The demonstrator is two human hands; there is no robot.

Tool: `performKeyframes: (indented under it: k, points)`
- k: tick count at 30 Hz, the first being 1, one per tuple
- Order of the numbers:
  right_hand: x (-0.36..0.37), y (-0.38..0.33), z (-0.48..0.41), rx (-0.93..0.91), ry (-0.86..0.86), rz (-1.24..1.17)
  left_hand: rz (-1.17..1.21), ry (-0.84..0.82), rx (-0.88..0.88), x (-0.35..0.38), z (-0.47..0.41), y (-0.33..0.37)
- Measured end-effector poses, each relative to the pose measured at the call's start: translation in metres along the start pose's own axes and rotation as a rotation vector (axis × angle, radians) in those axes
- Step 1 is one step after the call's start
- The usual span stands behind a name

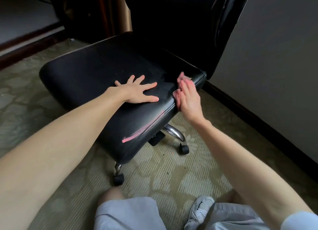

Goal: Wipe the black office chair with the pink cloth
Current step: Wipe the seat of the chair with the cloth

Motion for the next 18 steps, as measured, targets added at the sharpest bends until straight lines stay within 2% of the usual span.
performKeyframes:
  k: [5,8,11,15,18]
  points:
    - [0.0,-0.005,-0.011,0.158,-0.022,-0.011,-0.017,0.002,0.011,0.001,0.014,-0.01]
    - [0.012,-0.029,0.013,0.072,-0.028,-0.02,-0.033,0.011,0.003,0.004,0.015,-0.012]
    - [0.033,-0.063,0.052,0.007,-0.11,0.116,-0.036,0.017,0.004,0.003,0.016,-0.014]
    - [0.031,-0.053,0.046,-0.1,-0.134,0.262,-0.031,0.024,0.008,0.006,0.026,-0.024]
    - [0.024,-0.03,0.017,-0.018,-0.091,0.306,-0.007,0.023,0.013,0.008,0.036,-0.034]
Point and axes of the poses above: each hand's wrist, its own z-axis away from the middle knuckle, its own x-axis out of the palm, y = z × x, the point moved 2 cm from there along -z, towards the middle knuckle
